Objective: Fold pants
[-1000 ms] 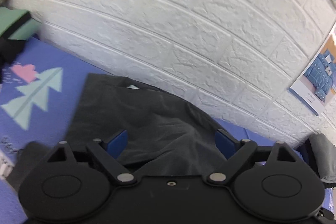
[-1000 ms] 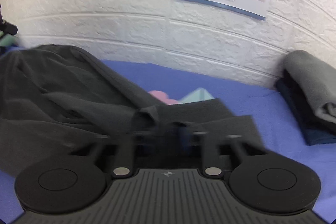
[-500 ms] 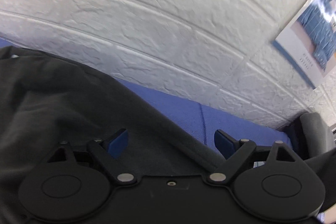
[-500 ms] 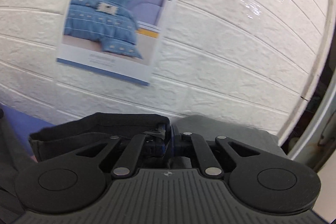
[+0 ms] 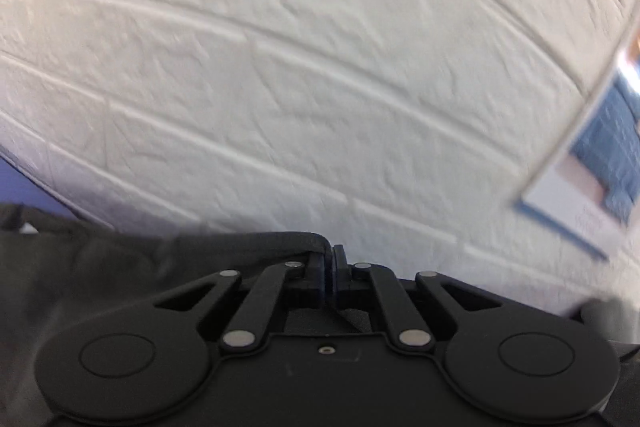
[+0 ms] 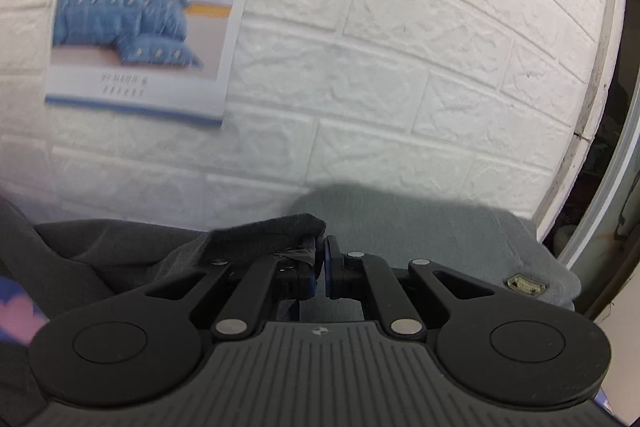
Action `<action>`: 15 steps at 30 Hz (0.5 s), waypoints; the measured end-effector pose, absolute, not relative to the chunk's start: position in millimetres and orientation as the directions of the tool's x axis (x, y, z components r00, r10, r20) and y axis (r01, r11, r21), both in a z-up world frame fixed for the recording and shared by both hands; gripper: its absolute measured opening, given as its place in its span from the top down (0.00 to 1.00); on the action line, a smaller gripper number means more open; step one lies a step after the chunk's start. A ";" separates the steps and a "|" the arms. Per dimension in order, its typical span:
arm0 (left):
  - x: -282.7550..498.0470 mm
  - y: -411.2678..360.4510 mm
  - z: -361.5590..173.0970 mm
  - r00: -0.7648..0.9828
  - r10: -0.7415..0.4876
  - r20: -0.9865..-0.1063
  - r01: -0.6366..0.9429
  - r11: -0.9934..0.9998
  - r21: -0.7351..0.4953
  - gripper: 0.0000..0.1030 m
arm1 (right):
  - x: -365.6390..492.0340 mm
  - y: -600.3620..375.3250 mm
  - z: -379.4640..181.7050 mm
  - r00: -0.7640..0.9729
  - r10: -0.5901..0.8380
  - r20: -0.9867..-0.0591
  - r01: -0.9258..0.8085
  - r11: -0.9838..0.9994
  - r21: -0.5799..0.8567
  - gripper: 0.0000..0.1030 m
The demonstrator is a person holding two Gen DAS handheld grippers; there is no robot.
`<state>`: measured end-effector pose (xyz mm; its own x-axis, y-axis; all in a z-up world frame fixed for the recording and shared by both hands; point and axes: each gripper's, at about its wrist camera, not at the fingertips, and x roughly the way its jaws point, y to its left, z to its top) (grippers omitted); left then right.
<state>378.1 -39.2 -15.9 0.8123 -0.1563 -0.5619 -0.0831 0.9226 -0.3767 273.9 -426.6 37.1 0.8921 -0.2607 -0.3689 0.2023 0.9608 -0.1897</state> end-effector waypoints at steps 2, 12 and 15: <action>386.0 -39.5 -20.8 0.818 -0.101 -0.567 -0.127 0.929 -0.348 1.00 | 289.7 -427.5 32.6 0.899 -0.253 -0.358 0.212 0.966 -0.150 0.88; 313.6 3.9 -17.8 0.758 -0.229 -0.610 -0.006 0.934 -0.358 0.02 | 214.4 -436.4 0.0 0.879 -0.158 -0.450 0.118 0.986 -0.115 0.00; 256.6 29.3 -7.0 0.770 -0.240 -0.591 0.007 0.929 -0.369 0.00 | 177.7 -445.5 -13.0 0.864 -0.133 -0.486 0.115 0.991 -0.068 0.00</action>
